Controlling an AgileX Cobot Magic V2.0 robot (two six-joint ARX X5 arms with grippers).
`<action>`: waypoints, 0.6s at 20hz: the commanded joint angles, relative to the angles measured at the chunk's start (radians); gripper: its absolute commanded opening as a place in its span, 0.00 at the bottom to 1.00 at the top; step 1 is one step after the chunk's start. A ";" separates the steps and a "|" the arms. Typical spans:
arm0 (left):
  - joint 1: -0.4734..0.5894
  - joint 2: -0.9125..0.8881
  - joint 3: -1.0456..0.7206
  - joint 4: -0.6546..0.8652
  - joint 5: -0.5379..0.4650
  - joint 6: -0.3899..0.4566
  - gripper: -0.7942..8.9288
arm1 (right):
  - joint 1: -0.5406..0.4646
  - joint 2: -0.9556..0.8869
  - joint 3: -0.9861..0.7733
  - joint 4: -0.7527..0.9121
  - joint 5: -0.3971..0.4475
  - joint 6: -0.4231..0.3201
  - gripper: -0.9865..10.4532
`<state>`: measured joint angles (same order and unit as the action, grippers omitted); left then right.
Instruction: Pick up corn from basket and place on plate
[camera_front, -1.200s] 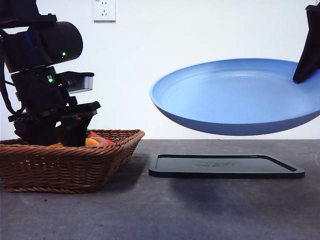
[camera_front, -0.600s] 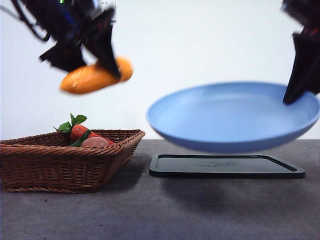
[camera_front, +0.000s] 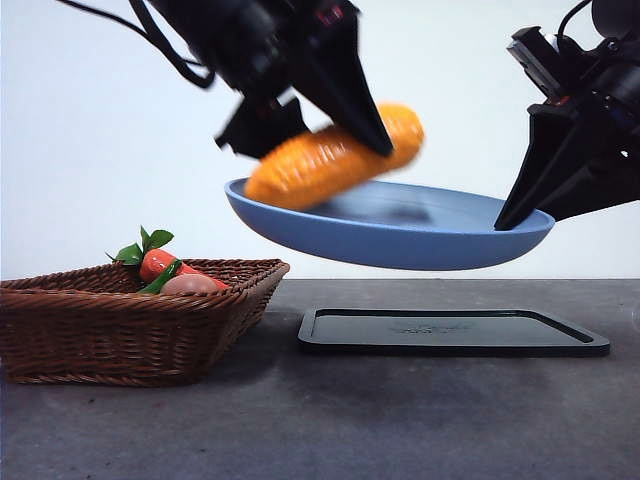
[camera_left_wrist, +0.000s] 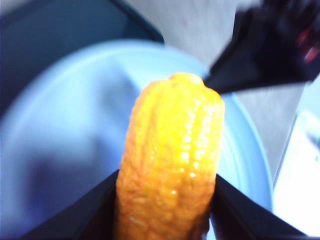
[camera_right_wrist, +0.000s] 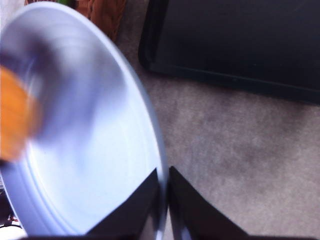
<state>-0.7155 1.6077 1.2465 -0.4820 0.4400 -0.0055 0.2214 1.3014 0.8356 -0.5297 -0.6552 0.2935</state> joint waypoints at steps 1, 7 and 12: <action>-0.027 0.045 0.016 0.008 -0.003 0.020 0.29 | 0.002 0.011 0.022 0.006 -0.012 0.013 0.09; -0.053 0.061 0.016 -0.013 -0.003 0.020 0.40 | 0.002 0.011 0.022 0.006 -0.027 0.010 0.09; -0.055 0.061 0.017 -0.026 -0.002 0.019 0.47 | 0.002 0.011 0.022 0.007 -0.026 0.005 0.09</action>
<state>-0.7609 1.6478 1.2465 -0.5079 0.4412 0.0063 0.2214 1.3025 0.8356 -0.5343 -0.6613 0.2939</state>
